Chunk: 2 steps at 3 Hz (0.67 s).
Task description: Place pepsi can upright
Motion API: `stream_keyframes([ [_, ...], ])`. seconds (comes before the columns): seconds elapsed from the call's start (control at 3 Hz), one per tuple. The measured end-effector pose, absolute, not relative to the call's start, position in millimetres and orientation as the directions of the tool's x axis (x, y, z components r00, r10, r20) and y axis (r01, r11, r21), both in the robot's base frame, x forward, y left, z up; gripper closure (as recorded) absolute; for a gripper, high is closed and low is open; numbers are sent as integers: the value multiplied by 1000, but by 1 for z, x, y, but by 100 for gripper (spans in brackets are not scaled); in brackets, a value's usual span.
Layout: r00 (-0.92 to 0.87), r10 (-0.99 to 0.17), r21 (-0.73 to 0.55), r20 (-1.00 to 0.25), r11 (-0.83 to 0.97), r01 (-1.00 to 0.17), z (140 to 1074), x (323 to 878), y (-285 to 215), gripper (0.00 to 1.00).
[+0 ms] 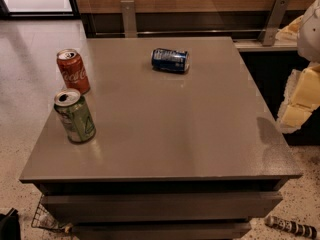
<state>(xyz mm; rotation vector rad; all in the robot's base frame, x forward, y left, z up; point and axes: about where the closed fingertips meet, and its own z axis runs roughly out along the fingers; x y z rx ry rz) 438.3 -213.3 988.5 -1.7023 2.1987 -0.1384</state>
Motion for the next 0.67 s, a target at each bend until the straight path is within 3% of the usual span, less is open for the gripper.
stream_keyframes([
  [0.67, -216, -952, -333, -218, 281, -900, 995, 469, -212, 0],
])
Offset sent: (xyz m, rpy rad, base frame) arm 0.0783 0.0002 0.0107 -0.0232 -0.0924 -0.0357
